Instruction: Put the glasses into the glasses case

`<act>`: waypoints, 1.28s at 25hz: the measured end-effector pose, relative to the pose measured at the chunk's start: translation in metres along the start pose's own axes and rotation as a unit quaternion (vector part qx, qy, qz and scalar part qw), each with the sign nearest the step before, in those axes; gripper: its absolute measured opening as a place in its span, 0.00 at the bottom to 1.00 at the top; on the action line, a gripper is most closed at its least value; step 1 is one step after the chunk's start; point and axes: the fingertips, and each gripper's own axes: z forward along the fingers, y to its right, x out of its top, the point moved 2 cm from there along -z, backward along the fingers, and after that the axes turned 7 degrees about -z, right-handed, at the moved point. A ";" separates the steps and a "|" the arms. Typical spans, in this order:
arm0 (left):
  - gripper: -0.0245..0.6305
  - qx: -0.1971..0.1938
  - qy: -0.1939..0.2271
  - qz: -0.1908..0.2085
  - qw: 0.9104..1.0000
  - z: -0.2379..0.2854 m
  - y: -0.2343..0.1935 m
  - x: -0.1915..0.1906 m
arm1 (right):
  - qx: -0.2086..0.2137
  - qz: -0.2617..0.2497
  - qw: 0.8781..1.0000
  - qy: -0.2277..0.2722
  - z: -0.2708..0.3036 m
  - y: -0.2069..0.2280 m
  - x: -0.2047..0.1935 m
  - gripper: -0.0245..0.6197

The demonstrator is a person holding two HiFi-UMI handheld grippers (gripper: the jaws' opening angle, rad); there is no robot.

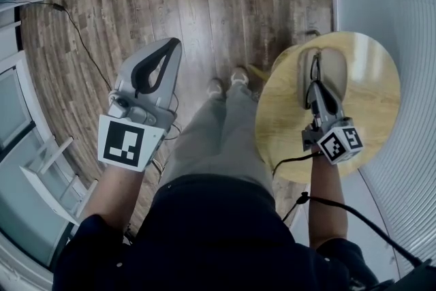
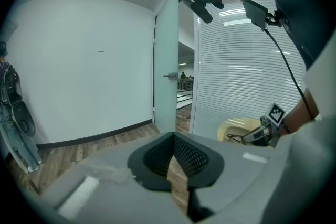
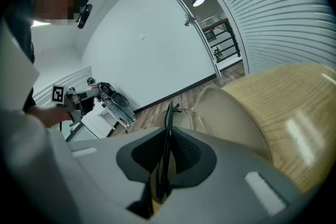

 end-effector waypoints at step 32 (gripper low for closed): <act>0.05 0.022 0.028 0.003 0.999 -0.038 -0.007 0.003 | -0.011 0.003 0.998 -0.055 0.005 -0.010 -0.011 0.22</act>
